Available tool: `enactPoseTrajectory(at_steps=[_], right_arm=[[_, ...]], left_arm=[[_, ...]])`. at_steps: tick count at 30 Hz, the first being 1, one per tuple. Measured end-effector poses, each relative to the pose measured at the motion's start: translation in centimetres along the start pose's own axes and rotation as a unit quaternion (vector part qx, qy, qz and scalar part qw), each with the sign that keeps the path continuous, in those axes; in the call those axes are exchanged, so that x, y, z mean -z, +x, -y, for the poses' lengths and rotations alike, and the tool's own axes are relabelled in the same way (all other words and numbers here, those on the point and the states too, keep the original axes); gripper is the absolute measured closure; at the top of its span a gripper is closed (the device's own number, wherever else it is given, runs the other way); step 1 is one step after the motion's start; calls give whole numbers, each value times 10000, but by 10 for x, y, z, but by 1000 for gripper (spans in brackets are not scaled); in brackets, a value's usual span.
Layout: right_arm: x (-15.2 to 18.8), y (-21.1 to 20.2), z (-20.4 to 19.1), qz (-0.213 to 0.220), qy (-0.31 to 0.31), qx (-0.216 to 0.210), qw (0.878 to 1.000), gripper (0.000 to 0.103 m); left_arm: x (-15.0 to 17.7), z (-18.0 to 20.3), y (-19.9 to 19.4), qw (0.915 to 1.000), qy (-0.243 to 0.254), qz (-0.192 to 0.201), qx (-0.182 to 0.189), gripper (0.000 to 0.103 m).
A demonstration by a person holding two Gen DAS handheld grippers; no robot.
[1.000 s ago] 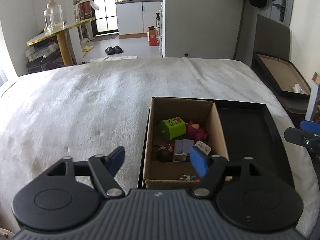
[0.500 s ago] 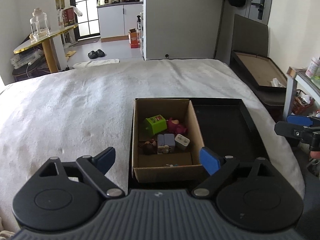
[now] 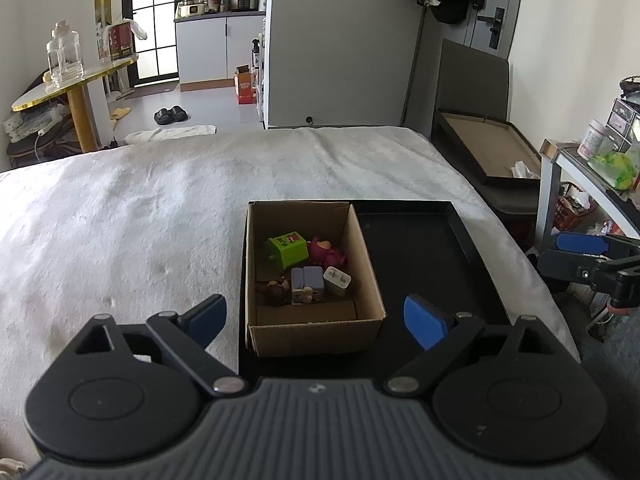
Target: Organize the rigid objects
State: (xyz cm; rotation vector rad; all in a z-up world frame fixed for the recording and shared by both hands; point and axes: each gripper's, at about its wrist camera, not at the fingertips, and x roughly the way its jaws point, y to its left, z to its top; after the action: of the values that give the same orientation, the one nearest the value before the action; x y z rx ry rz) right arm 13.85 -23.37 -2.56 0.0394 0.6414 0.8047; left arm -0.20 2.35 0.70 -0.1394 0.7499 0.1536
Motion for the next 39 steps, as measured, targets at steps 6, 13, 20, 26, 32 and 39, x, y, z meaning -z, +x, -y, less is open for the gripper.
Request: enactPoseTrajectory(at_steps=[6,13,20,26,32,39], right_arm=[[0,-10,-7,-17,-13,-58,10000,0],[0,-19,-14,-74,-15,-174,9998,0],[3,-24,-14,-117,98,-189,9997,0],[7,-27,-13,-201,238,-134,9994,0],[7,-29,-15,-251,212,-41,9995,0],[6,-31,-15,-270,204,27,9994,0]], left_arm=[[3,-2,-5,9999,-73,-29,106,8],[5,3,-13,9997,-18,-61,215,7],[10,-3,-13,9995,-169,-124,245,7],[15,-6,-12,9988,-313,-220,289,7],[15,-4,-13,9991,-275,-216,225,7],[14,-3,-14,9991,-284,-216,235,7]])
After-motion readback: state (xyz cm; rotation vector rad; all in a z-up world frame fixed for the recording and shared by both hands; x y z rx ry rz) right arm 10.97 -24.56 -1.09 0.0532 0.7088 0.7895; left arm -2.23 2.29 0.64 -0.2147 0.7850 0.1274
